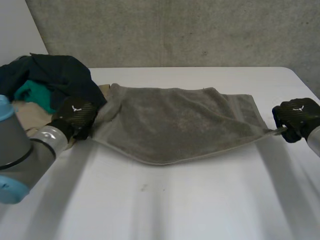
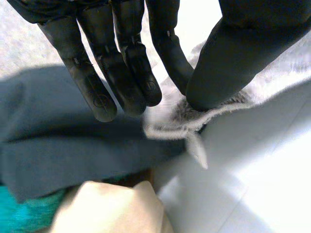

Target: Fold the laundry.

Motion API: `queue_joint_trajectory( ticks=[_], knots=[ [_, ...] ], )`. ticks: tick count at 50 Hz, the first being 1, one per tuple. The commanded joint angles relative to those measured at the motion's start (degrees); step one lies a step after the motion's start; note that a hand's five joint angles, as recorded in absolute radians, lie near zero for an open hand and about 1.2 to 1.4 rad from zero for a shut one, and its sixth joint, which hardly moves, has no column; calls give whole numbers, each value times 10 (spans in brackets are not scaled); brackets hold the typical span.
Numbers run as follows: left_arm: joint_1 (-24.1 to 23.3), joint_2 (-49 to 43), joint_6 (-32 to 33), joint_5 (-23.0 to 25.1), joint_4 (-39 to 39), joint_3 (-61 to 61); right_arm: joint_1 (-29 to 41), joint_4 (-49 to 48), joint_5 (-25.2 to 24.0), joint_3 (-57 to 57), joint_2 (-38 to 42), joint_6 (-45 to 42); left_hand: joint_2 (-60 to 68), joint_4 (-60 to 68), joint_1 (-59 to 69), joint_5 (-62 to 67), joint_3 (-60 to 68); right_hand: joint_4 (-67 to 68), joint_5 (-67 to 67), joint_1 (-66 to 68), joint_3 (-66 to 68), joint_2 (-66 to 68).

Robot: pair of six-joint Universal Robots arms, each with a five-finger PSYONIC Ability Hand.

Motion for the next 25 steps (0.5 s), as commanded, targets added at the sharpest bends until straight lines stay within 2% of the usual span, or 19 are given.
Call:
queue_joint_trajectory(
  ticks=[1, 4, 7, 9, 13, 15, 20, 21, 22, 25],
  knots=[
    [4, 103, 4, 0, -16, -89, -20, 120, 0, -5, -28, -104, 116, 114, 144, 138, 119, 113, 124, 148, 118, 124],
    [-3, 118, 4, -3, -47, -104, -27, 149, 8, -9, -29, -121, 116, 114, 144, 138, 119, 113, 124, 148, 118, 124],
    [-5, 162, 8, -12, -131, -111, -35, 183, 12, -14, -38, -136, 116, 114, 144, 138, 119, 113, 124, 148, 118, 124],
    [-4, 194, 17, -17, -214, -110, -63, 229, 17, -12, -70, -158, 116, 114, 144, 138, 119, 113, 124, 148, 118, 124],
    [-4, 221, 36, -15, -330, -116, -118, 312, 4, 3, -107, -222, 116, 114, 144, 138, 119, 113, 124, 148, 118, 124],
    [-7, 223, 41, -12, -347, -117, -136, 341, 3, 13, -109, -269, 116, 114, 144, 138, 119, 113, 124, 148, 118, 124],
    [-15, 202, 41, -8, -257, -109, -139, 316, -12, 16, -108, -282, 116, 114, 144, 138, 119, 113, 124, 148, 118, 124],
    [-18, 178, 41, -6, -188, -107, -139, 306, -16, 16, -105, -275, 116, 114, 144, 138, 119, 113, 124, 148, 118, 124],
    [-20, 164, 42, -6, -162, -107, -138, 297, -18, 16, -100, -266, 89, 88, 118, 112, 92, 113, 124, 148, 118, 124],
    [-35, 117, 41, -8, -61, -106, -136, 249, -24, 4, -48, -212, -347, -348, -318, -324, -344, 113, 124, 148, 118, 124]
  ],
)
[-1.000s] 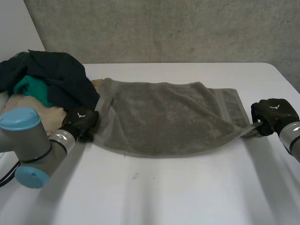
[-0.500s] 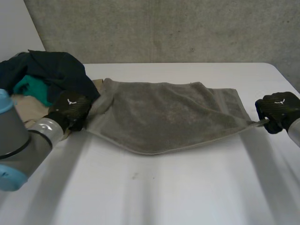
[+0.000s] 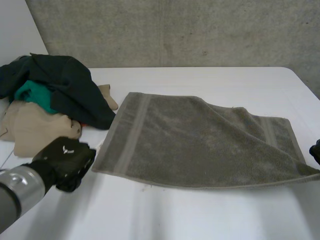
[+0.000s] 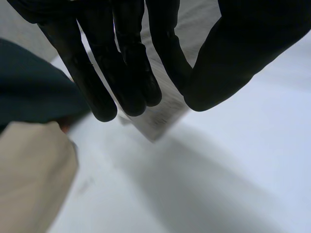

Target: Fold the laundry.

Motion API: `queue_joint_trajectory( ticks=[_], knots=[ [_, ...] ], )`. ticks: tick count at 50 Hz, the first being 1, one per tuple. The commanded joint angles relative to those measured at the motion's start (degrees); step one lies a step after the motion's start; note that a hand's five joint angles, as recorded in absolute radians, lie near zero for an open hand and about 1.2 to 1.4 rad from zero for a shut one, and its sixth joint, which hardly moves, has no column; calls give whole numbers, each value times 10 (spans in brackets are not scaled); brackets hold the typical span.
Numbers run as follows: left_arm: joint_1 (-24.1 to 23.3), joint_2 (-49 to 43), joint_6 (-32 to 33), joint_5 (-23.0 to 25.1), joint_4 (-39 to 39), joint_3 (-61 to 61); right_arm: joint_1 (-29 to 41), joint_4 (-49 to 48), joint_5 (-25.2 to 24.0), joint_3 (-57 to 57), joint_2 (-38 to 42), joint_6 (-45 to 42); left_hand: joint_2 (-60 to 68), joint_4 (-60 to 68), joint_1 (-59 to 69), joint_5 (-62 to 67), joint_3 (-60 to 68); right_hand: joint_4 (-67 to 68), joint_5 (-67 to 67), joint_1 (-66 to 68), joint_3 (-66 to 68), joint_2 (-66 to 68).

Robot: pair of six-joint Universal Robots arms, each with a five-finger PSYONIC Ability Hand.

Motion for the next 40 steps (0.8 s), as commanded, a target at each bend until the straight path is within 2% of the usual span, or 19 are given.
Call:
queue_joint_trajectory(
  ticks=[1, 6, 16, 25, 31, 35, 36, 40],
  knots=[
    [-26, -103, -3, 3, 248, 7, 5, -93, -18, -14, 75, 76, -347, -348, -318, -335, -346, 113, 123, 148, 118, 124],
    [-37, -153, -3, 6, 268, 8, 29, -173, -13, -36, 124, 181, -365, -367, -337, -353, -364, 113, 123, 148, 118, 124],
    [-63, -229, -14, 3, 269, 36, 36, -269, 2, -49, 159, 259, -360, -362, -332, -348, -359, 113, 123, 148, 118, 124],
    [-66, -269, -59, 1, 267, 73, 32, -296, 6, -48, 161, 279, -357, -358, -328, -345, -356, 113, 123, 148, 118, 124],
    [-66, -302, -58, -4, 267, 97, 34, -297, 6, -45, 164, 277, -347, -348, -318, -335, -346, 113, 123, 148, 118, 124],
    [-66, -324, -57, -4, 269, 122, 34, -297, 6, -43, 166, 277, -192, -194, -164, -180, -191, 113, 123, 148, 118, 124],
    [-66, -334, -59, -4, 268, 132, 34, -296, 6, -43, 167, 277, -95, -97, -67, -83, -94, 113, 123, 148, 118, 124],
    [-66, -350, -58, -4, 270, 153, 31, -297, 6, -43, 166, 277, 115, 113, 143, 127, 116, 113, 123, 148, 118, 124]
  ],
)
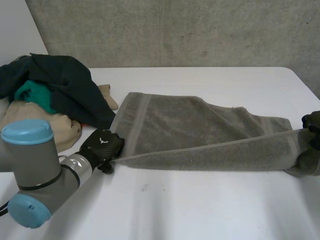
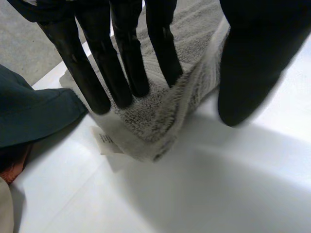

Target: Fold the laundry.

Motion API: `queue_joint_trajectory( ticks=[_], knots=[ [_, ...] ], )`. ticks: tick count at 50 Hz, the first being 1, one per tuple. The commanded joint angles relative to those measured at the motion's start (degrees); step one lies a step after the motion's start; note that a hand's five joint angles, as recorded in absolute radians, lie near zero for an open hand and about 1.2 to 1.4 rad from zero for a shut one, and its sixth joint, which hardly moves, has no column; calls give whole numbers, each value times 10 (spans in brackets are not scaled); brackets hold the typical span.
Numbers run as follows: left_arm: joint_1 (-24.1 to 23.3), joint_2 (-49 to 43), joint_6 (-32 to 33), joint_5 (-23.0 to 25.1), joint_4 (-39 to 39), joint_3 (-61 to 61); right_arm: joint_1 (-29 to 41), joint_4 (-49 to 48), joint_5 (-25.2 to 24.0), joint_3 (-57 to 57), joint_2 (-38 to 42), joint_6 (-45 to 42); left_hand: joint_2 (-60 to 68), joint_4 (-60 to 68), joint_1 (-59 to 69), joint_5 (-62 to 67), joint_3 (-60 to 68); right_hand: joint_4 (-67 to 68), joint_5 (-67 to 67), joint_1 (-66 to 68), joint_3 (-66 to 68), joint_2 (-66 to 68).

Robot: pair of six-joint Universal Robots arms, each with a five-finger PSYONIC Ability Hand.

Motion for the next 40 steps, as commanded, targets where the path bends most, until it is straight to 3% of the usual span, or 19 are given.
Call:
queue_joint_trajectory(
  ticks=[1, 7, 11, 15, 20, 23, 30, 40],
  knots=[
    [0, -38, 2, -1, 3, 46, -3, 1, 0, 2, 2, -1, 314, 323, 293, 324, 322, 113, 123, 148, 118, 124],
    [-3, -31, 3, -37, -2, 50, -3, 8, 0, 2, -2, -10, 314, 323, 293, 324, 322, 113, 123, 148, 118, 124],
    [-8, 23, 8, -73, -34, 35, 3, 54, -5, 11, -19, -33, 314, 323, 293, 324, 322, 113, 123, 148, 118, 124],
    [-8, 111, 24, -74, -127, 0, -3, 155, -11, 28, -74, -130, 314, 323, 293, 324, 322, 113, 123, 148, 118, 124],
    [-3, 211, 97, -73, -306, -44, -17, 278, -11, 60, -119, -280, 314, 323, 293, 324, 322, 113, 123, 148, 118, 124],
    [3, 246, 127, -74, -356, -66, -34, 322, -9, 73, -138, -341, 314, 323, 293, 324, 322, 113, 123, 148, 118, 124],
    [10, 257, 142, -74, -283, -76, -36, 260, -9, 74, -140, -310, 314, 323, 293, 324, 322, 113, 123, 148, 118, 124],
    [-7, 119, 122, -75, -32, 19, -17, 89, -11, 34, -42, -186, 314, 323, 293, 324, 322, 113, 123, 148, 118, 124]
  ],
)
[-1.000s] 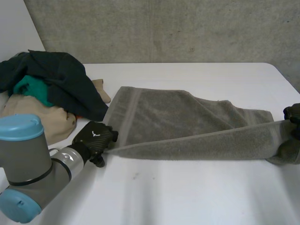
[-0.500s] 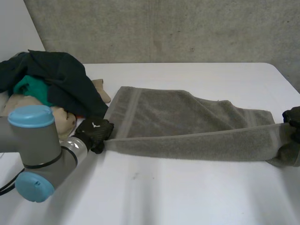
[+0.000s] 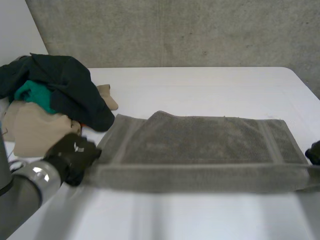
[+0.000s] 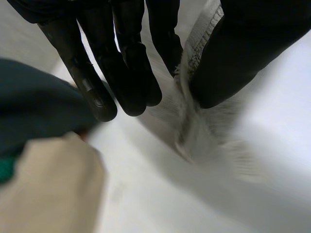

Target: Fold the laundry.

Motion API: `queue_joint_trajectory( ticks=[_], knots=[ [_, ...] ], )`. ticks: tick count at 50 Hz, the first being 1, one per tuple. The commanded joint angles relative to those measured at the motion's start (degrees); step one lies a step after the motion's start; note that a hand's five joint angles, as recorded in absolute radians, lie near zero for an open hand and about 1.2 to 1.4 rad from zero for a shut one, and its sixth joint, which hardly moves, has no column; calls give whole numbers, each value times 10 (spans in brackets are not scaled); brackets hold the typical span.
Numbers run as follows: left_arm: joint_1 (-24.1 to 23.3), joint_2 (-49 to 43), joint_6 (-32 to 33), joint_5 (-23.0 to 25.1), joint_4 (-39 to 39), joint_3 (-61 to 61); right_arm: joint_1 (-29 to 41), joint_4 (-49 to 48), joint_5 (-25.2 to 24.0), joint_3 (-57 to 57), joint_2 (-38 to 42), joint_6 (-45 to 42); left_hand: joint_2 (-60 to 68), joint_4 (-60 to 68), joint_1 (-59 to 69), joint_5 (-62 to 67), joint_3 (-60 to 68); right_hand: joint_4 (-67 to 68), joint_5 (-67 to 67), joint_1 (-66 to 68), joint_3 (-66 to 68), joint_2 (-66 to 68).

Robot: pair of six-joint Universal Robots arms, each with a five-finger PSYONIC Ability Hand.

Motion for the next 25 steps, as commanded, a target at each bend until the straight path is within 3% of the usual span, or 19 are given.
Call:
queue_joint_trajectory(
  ticks=[1, 5, 9, 20, 21, 22, 23, 25],
  knots=[
    [-14, -122, -17, -1, 175, 92, 26, -127, 2, -36, 75, 93, 115, 114, 137, 137, 117, 113, 123, 148, 117, 124],
    [-24, -212, -28, -2, 209, 185, 65, -203, 13, -77, 122, 135, 115, 114, 137, 137, 117, 113, 123, 148, 117, 124],
    [-34, -309, -29, -8, 209, 298, 94, -280, 57, -135, 185, 164, 115, 114, 137, 137, 117, 113, 123, 148, 117, 124],
    [-42, -505, -28, -7, 220, 541, 153, -344, 96, -305, 343, 165, 115, 114, 137, 137, 117, 113, 123, 148, 117, 124],
    [-44, -511, -28, -7, 220, 549, 155, -350, 108, -324, 362, 165, 113, 112, 135, 136, 116, -296, -286, -261, -292, -285],
    [-47, -517, -28, -8, 220, 555, 155, -350, 116, -332, 369, 165, -128, -129, -106, -106, -126, -576, -567, -541, -572, -566],
    [-53, -522, -24, -9, 220, 559, 156, -350, 124, -337, 375, 167, -585, -586, -563, -563, -583, -587, -577, -552, -583, -576],
    [-57, -521, -27, -8, 221, 558, 163, -348, 146, -341, 377, 172, -541, -543, -519, -519, -539, -587, -577, -552, -583, -576]
  ],
)
